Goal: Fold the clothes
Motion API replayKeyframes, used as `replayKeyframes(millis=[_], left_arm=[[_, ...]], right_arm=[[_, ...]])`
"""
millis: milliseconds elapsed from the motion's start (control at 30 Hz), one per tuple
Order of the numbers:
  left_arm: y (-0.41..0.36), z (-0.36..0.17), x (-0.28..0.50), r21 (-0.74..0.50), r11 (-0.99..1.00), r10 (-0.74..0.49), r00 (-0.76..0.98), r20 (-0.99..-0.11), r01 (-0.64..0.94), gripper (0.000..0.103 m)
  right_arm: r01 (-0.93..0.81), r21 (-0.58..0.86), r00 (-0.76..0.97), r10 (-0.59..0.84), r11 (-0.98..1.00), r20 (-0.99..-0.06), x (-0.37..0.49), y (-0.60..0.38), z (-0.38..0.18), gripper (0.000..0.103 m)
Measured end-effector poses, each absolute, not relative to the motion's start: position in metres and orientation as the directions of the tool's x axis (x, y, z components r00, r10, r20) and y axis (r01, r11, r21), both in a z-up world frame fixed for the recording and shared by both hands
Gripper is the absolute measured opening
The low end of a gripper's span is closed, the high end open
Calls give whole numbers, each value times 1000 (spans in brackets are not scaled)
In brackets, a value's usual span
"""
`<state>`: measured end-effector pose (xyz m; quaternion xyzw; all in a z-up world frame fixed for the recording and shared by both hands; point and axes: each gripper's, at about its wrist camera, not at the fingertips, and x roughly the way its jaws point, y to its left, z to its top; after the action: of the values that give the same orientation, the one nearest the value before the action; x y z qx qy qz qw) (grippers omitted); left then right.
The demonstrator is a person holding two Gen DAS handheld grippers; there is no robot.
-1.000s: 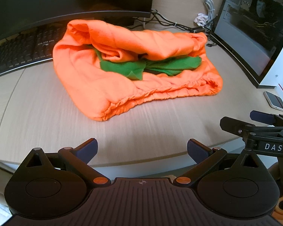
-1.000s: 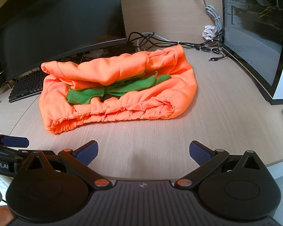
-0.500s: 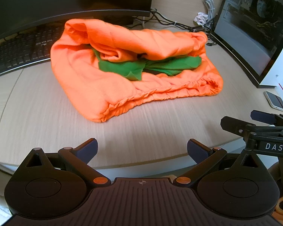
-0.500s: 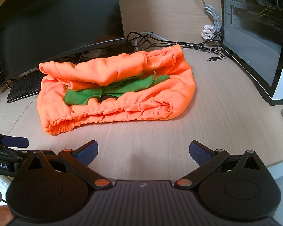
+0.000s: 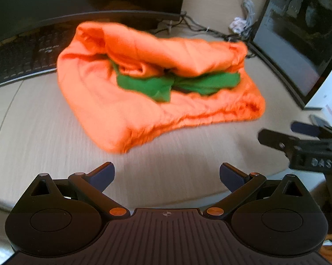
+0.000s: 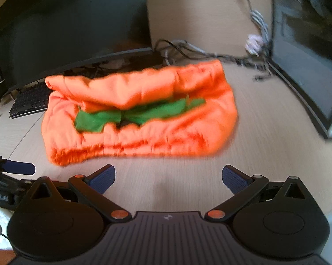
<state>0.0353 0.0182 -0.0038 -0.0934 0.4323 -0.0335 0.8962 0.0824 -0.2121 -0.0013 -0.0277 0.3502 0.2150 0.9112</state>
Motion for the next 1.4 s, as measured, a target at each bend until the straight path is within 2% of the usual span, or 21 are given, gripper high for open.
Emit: replayKeyframes(millis=[200,367,433,467,567,633,767,1000,1100,1133,1167,1200,1267,1367,1400], left_arm=[[31,12,62,-249,968,-194,679,-708,17,103],[23,25,85,-265,963,-219,685,-695,39,103],[17,28,97,-271,961,-237,689,-685,61,103],[14,28,103,-273,959,-250,692,-677,80,103],[11,18,131,-244,966,-236,691,-683,88,103],[13,2,152,-277,958,-251,661,-707,68,103],[7,-31,188,-348,937,-294,588,-753,23,103],[-70,-53,209,-414,886,-462,479,-746,208,103],[-83,-56,207,-396,890,-456,469,-756,226,103],[-84,-56,207,-392,892,-451,468,-760,224,103],[-84,-55,207,-388,894,-447,466,-763,223,103],[-83,-55,207,-382,898,-439,463,-770,216,103],[-81,-54,205,-374,906,-423,458,-782,197,103],[-74,-54,201,-382,910,-411,465,-784,160,103],[-71,-54,200,-388,910,-410,472,-781,148,103]], right_arm=[[-521,-82,710,377,850,-595,136,-174,19,103],[-737,-170,570,467,654,-676,194,-125,3,103],[-697,-189,633,469,692,-615,219,-117,1,103],[-691,-137,624,490,710,-608,232,-117,0,103],[-667,147,493,581,730,-647,277,-131,-13,103],[-653,242,430,615,717,-662,290,-145,-24,103],[-655,176,438,558,735,-704,288,-181,-37,103],[-562,8,499,347,827,-795,273,-268,-28,103],[-618,-67,497,323,784,-806,271,-268,-18,103],[-638,-142,535,303,757,-788,274,-255,-13,103],[-612,-267,635,261,745,-728,280,-241,-4,103],[-519,-372,761,218,770,-611,292,-228,14,103],[-292,-334,918,164,896,-361,313,-224,71,103],[-224,-62,960,209,973,-185,319,-249,142,103],[-264,-59,949,248,963,-197,318,-253,148,103]])
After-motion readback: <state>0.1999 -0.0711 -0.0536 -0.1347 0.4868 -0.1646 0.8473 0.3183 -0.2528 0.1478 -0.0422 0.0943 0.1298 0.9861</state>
